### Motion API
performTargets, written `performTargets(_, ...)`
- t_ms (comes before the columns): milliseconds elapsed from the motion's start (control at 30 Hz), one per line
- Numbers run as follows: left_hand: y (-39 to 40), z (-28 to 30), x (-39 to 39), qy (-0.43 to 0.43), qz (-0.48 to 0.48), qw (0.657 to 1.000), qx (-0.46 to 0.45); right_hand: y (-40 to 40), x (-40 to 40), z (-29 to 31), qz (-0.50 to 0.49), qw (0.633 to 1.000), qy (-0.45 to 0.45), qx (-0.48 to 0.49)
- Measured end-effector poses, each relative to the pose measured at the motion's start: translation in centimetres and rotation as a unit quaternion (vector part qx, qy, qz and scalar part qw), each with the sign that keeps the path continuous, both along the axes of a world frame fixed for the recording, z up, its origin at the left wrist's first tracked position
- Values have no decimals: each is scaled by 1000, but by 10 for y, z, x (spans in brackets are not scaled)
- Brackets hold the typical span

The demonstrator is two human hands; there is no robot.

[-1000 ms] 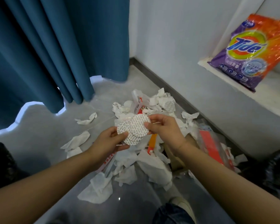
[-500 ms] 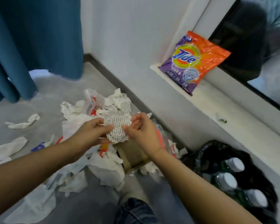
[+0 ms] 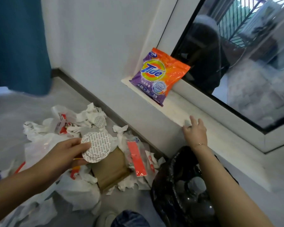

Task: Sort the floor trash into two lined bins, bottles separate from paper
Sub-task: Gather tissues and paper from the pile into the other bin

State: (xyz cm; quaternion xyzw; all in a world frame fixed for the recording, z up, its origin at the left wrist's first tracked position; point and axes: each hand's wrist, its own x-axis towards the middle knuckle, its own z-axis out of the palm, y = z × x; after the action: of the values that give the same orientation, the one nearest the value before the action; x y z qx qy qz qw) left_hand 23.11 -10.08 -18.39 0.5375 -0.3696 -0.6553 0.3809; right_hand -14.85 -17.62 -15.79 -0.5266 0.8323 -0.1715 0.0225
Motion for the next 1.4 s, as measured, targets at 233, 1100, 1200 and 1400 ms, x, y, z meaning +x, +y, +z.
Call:
performTargets(233,1,-9,13,3,34,999,33,4,15,-9,77,988,-3,-136)
performTargets(1100,204,69,285,-375,502,772,-107,93,533,70,460,652,-463,386)
performTargets(1200,241,74,319,-473,487,733,-25,134,581,54,466,613,-467,434)
performTargets(1400,279,53,340,-501,469,725,63,187,618,34,463,566,-482,483)
